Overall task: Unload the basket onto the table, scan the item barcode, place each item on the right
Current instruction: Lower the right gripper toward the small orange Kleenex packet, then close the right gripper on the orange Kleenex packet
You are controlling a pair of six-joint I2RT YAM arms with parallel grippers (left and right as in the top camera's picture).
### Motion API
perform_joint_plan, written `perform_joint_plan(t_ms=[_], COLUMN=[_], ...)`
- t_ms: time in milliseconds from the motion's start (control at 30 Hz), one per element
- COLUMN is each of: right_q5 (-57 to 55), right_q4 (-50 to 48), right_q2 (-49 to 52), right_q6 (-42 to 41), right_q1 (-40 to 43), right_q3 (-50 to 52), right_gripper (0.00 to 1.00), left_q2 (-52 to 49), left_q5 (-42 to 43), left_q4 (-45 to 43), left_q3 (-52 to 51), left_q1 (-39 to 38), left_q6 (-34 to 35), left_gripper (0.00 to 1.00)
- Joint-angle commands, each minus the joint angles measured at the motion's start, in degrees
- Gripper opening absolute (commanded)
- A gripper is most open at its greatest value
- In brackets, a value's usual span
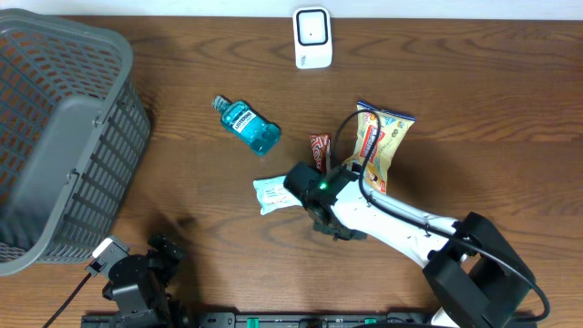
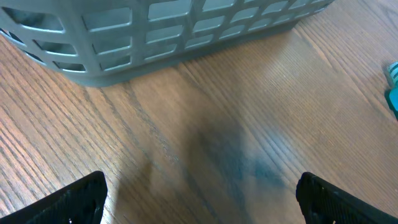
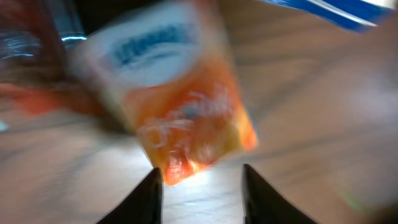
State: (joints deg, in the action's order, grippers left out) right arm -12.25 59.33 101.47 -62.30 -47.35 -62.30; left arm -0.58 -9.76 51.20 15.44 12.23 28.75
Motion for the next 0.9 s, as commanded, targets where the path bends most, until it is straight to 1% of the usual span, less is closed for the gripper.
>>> perform_joint_plan(t_ms=[0,100,133,267,333,400,433,533,567,667,767,867], right_q5=[-3.8,-3.9,-3.9,-2.3,-0.4,3.5,5.1,7.9,7.6,5.9,5.7,5.7], right_q4=[3.5,9.5,10.9,13.9,14.7,14.7,14.6,13.5,12.8,10.8,8.7,5.8], right_q2=[-0.1,-0.1,-0.1,-0.6,-1.2,-2.6,-3.3,-5.5,-5.8,-6.0,-5.9,-5.9], right_q6=[-9.1,-15.3,-16.4,-16.5,-16.5,-18.8,-20.6,-28.1,-29.7,-34.3,-40.2,-43.6], right_q1=[1.3,2.3,2.4,3.3,3.8,4.5,4.8,4.9,4.7,4.5,4.5,4.6], right_q3=[-0.6,-0.6,-0.6,-1.0,-1.5,-1.6,-1.6,-1.6,-1.6,-1.4,0.1,2.0], right_gripper=[0.33,0.30,0.30,0.31,0.29,0.28,0.33,0.54,0.59,0.68,0.71,0.69], left_q2=[0.3,0.3,0.3,0.3,0.3,0.3,0.3,0.3,0.3,0.3,0.3,0.3], left_q5=[-0.1,-0.1,-0.1,-0.1,-0.1,-0.1,-0.1,-0.1,-0.1,-0.1,-0.1,-0.1], left_q4=[2.3,2.2,2.3,2.3,2.3,2.3,2.3,2.3,2.3,2.3,2.3,2.3], left_q3=[-0.2,-0.2,-0.2,-0.2,-0.2,-0.2,-0.2,-0.2,-0.2,-0.2,-0.2,-0.2], left_q1=[0.2,0.2,0.2,0.2,0.2,0.2,0.2,0.2,0.2,0.2,0.2,0.2], left_q6=[-0.3,-0.3,-0.3,-0.4,-0.3,-0.3,-0.3,-0.4,-0.3,-0.3,-0.4,-0.3], left_gripper=[0.98,0.98,0.98,0.98,0.98,0.98,0.98,0.98,0.98,0.98,0.98,0.98])
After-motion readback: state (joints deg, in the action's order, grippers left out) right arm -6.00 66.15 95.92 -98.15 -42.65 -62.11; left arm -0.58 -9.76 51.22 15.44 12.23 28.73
